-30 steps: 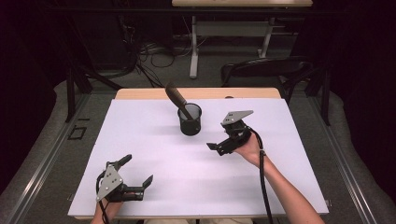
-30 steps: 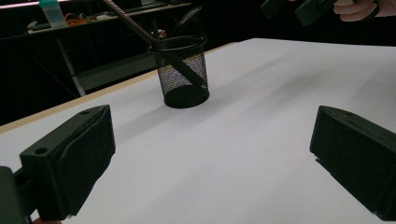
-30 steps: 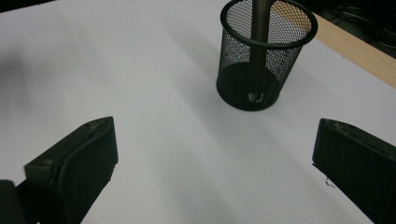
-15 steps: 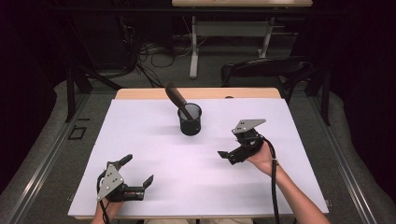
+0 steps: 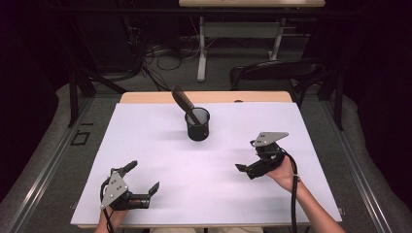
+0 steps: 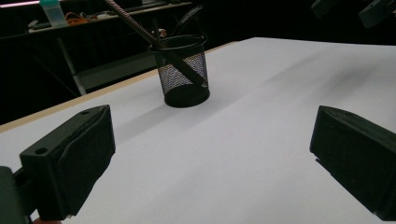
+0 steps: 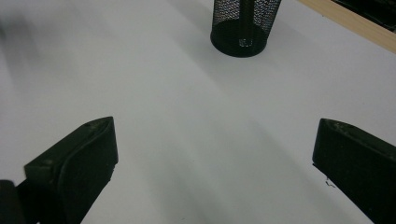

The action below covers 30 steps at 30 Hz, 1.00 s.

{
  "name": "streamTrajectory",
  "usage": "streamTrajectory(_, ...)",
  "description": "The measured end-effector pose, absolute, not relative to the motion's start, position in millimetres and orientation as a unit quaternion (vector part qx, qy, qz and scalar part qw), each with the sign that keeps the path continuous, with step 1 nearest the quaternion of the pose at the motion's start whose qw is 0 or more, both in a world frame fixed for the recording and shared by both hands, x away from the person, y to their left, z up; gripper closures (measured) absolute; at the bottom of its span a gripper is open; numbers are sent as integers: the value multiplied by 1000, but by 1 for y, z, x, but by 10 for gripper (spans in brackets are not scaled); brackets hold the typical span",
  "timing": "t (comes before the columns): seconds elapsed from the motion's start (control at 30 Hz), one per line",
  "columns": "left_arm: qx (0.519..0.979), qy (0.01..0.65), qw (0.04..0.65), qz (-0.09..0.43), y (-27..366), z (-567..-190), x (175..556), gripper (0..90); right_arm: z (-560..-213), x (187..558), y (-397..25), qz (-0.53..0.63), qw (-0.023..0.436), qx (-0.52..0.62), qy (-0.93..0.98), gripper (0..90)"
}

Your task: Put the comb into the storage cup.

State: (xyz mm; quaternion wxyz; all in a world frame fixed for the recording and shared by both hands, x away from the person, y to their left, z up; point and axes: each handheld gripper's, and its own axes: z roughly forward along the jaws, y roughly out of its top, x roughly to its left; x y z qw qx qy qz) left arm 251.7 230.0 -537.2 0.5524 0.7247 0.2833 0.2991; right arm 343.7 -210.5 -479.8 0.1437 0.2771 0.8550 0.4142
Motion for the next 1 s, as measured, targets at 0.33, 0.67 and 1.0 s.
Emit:
streamTrajectory(0.33,725,283,553,299,230,-537,252,0,-489,330,-217,410,147,280,855,0)
streamTrajectory(0.67,724,284,554,299,229,-537,251,0,-498,317,-229,406,158,294,851,0)
streamTrajectory(1.0,725,284,552,299,229,-538,251,0,-503,302,-242,409,173,305,842,0)
